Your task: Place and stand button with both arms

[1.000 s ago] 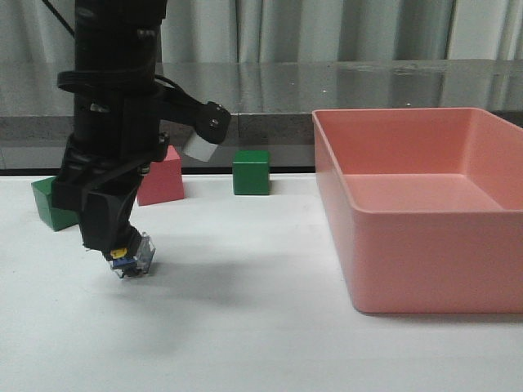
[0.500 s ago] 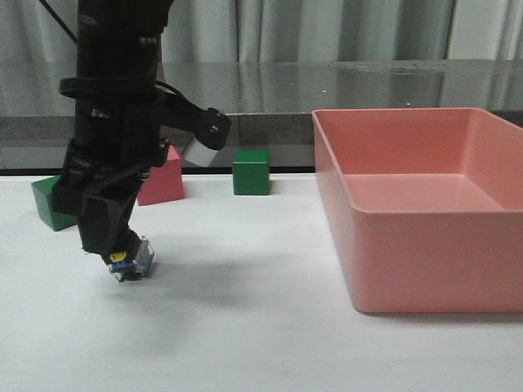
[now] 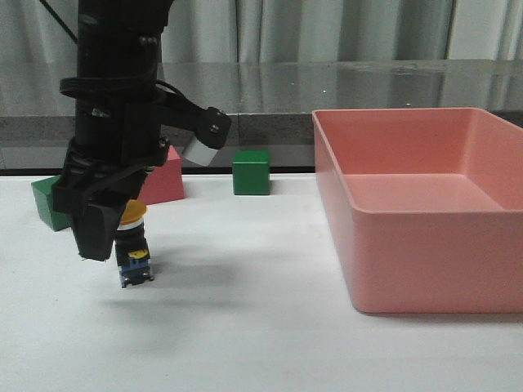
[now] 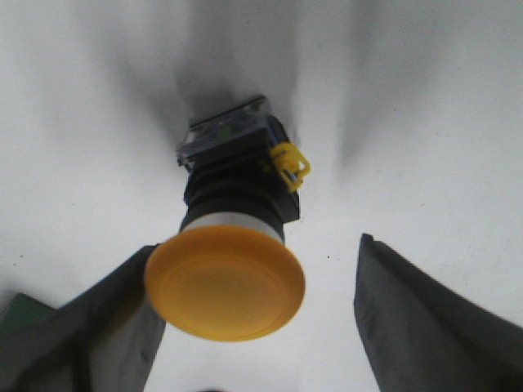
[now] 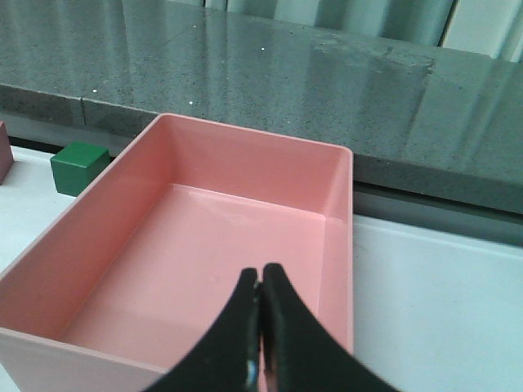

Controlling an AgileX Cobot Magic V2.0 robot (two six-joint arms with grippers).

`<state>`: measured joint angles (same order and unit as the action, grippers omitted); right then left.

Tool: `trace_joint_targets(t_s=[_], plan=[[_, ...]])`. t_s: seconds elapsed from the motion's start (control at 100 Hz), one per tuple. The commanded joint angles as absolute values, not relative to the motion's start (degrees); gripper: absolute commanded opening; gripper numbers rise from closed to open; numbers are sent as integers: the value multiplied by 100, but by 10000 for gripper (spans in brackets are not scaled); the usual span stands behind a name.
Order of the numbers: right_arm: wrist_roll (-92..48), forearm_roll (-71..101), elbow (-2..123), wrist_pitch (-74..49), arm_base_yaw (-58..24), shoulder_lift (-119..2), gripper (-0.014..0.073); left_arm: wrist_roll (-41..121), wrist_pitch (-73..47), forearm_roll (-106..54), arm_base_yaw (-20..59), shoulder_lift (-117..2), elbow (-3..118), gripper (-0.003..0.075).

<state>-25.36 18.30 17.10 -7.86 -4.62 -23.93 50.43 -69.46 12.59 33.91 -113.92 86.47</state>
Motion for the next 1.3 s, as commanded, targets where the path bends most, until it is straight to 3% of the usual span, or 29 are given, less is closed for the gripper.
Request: trace_joint_targets(t_s=[0.0,0.4,0.89,1.03,1.21,1.29], plan=[[-2528,1873,1852,-324,-428,-2395,-109,5022,-7264,1340,3401,-11125,8874,485],[-2528,1873,1852,-324,-428,-2395,-109,4998,-7264,1363,3389,-10903,9003,485],[-2528,1873,1852,-324,-428,-2395,-109,4457,-7264,1510,3007,-9684,8983,472],[-2528,1873,1852,-324,-428,-2395,-109,4003,-7253,1679,2884,-9225,8983,340],[-2528,1873,1852,-324,-428,-2395,-109,3454,-6762,1120,2474,-8602,8983,-20],[-2528,1873,1852,-324,-428,-2395,-109,3454,-6371,507,2200,-8310,8983,-19]])
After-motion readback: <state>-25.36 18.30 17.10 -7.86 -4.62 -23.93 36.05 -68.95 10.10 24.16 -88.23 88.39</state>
